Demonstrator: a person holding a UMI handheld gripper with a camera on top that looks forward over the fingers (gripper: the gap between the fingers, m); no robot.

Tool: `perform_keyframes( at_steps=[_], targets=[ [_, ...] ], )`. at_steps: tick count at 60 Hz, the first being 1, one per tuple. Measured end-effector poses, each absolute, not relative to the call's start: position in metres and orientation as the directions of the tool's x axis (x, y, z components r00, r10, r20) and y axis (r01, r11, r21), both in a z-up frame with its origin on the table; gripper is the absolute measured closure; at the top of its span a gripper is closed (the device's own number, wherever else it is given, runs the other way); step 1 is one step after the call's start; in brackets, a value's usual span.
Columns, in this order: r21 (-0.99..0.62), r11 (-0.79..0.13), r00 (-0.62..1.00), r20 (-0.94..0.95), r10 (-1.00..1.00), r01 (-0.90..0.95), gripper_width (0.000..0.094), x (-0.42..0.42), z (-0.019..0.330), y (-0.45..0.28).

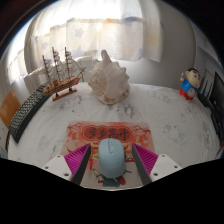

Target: Arrange mouse

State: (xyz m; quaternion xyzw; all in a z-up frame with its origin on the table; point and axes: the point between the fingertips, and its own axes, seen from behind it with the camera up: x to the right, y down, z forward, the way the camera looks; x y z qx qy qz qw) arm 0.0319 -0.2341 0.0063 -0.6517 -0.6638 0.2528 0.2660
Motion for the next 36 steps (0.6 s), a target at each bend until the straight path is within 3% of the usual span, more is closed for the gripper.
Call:
perform_keyframes(
  at_steps=[20, 36],
  targets=[
    [-0.680, 0.038, -0.016, 0.038, 0.999, 0.732, 0.0084, 0.134, 0.185, -0.247],
    [-0.706, 0.040, 0.004, 0.061, 0.998, 0.707, 0.0084, 0.185, 0.226, -0.238]
  ],
)
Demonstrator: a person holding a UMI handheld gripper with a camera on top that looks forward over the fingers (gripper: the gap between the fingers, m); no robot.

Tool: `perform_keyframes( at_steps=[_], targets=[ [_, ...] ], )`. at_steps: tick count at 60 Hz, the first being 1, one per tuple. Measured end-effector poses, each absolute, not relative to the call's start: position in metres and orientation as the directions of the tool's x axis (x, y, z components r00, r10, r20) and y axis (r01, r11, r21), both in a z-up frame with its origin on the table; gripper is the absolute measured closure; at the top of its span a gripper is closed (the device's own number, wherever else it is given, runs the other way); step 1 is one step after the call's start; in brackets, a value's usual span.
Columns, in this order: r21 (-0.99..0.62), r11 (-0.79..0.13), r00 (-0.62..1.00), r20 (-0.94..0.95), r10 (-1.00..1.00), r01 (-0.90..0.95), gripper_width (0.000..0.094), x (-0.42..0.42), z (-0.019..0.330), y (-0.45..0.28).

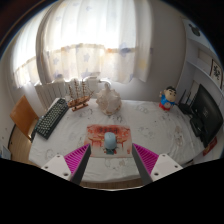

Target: Arrange mouse

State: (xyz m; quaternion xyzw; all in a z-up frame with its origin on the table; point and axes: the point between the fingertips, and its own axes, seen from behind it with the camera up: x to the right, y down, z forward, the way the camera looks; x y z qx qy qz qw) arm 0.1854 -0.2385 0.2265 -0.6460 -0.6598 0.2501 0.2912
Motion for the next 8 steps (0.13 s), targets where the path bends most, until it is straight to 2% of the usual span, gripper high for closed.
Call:
perform_keyframes(
  at_steps=[8],
  targets=[
    [-0.711, 0.031, 0.033, 0.076, 0.997, 0.702, 0.0086, 0.1897, 0.2271, -0.2303]
  ],
)
